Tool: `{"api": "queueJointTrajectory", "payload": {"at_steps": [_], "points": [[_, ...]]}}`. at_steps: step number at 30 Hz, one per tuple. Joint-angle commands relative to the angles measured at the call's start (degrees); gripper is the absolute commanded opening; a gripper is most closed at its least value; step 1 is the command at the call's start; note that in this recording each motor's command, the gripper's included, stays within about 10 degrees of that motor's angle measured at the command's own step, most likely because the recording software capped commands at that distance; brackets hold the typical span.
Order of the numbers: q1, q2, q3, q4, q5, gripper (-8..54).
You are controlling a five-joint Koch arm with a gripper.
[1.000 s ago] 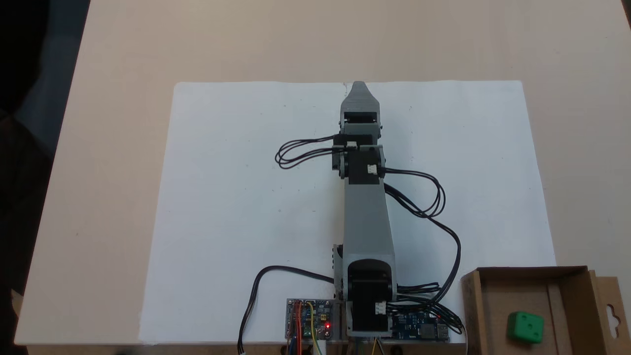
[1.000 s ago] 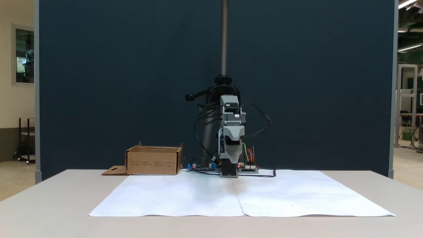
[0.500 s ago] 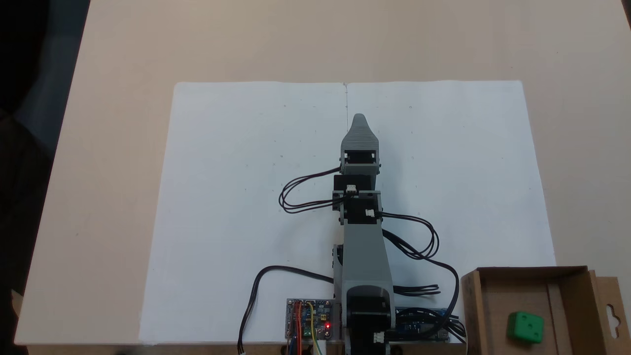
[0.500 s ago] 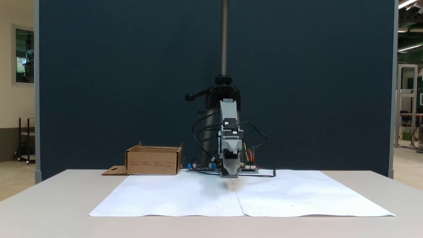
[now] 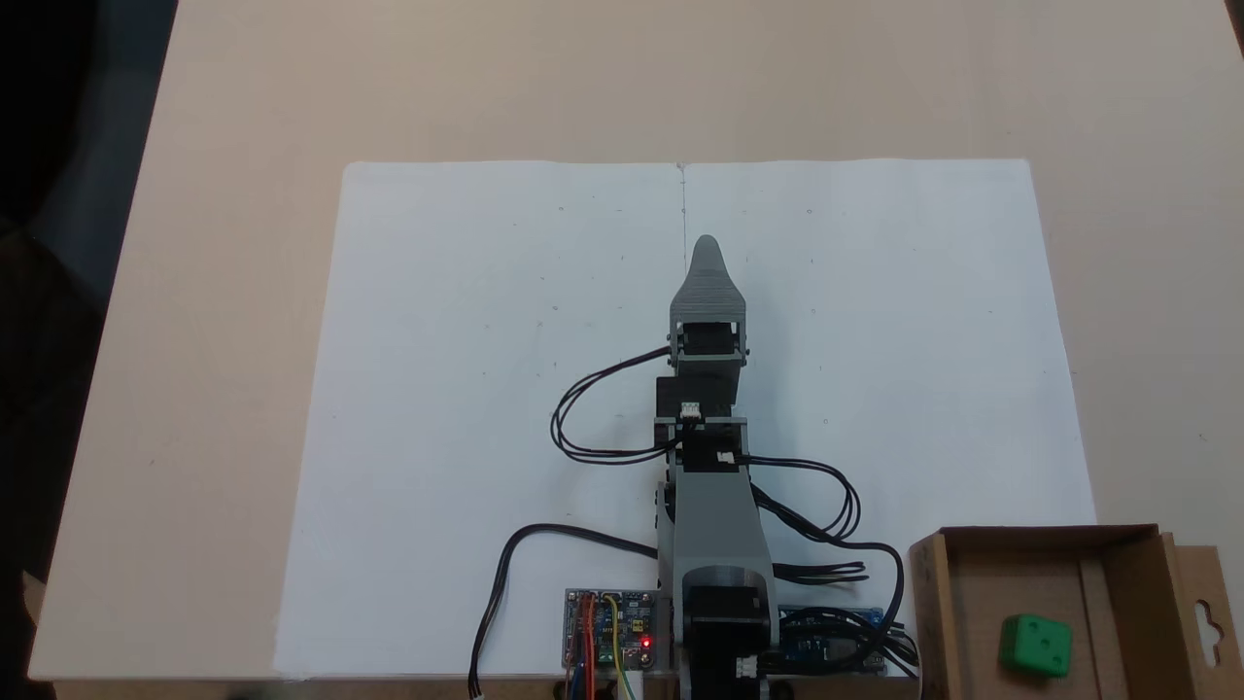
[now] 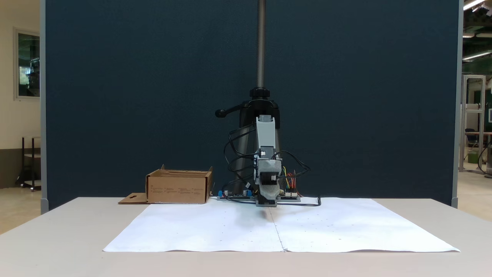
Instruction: Grasp a green dice and put it in the bin.
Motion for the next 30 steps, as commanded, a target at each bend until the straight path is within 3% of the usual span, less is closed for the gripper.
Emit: {"api": "queueJointTrajectory", "payload": {"at_steps": [1, 20, 30], "points": [[0.4, 6.2, 2.3, -9.6, -3.7, 43.4], [0.4, 6.8, 4.9, -29.5, -4.0, 45.0], [0.7, 6.8, 4.9, -29.7, -3.9, 45.4]]}}
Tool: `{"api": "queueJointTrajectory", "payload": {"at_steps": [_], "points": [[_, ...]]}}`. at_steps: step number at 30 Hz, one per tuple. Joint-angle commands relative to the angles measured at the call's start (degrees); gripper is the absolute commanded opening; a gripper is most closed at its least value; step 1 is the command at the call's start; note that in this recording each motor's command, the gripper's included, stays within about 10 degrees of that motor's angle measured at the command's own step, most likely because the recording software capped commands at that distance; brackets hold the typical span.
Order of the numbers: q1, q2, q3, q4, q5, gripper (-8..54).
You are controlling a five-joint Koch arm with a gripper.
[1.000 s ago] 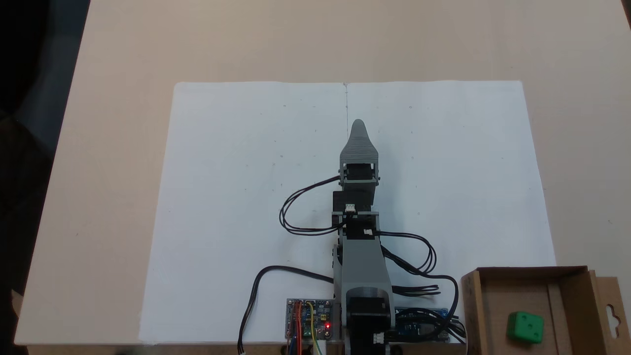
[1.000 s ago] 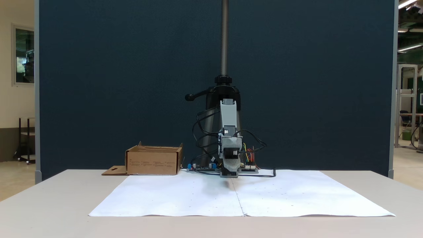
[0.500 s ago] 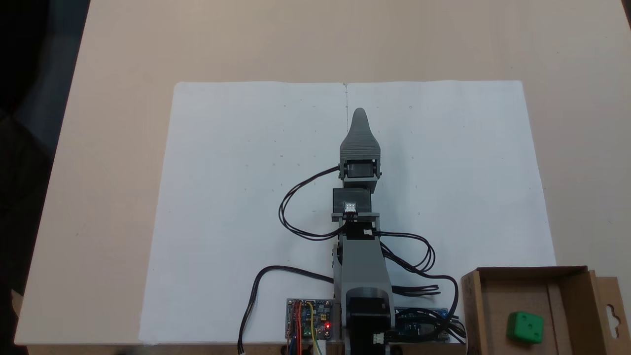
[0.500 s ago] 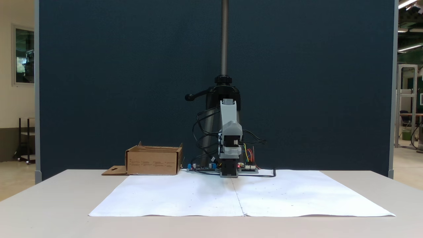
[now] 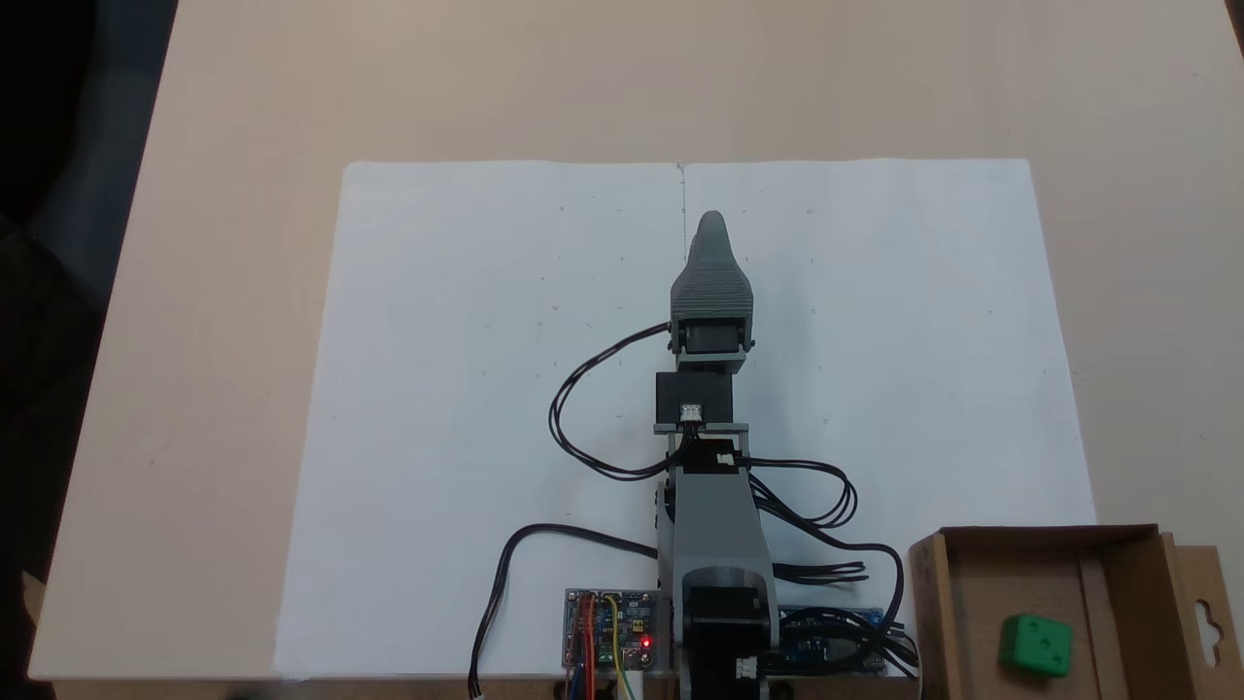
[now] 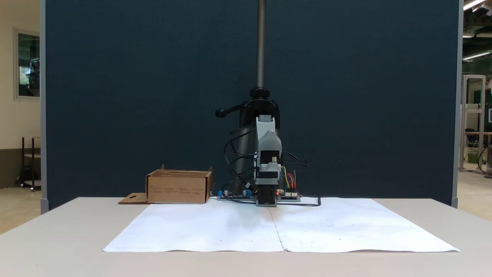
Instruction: Grasp a green dice and put it in the bin.
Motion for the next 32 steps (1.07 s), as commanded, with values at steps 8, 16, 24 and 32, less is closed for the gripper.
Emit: {"api": "queueJointTrajectory", "payload": {"at_steps": [8, 16, 24, 32], "points": [[0.7, 6.4, 3.8, -5.5, -3.7, 45.3], [0.3, 6.4, 3.8, -5.5, -3.7, 45.3], [0.9, 6.4, 3.8, -5.4, -3.7, 45.2], [0.9, 6.4, 3.8, -5.4, -3.7, 45.2]]}}
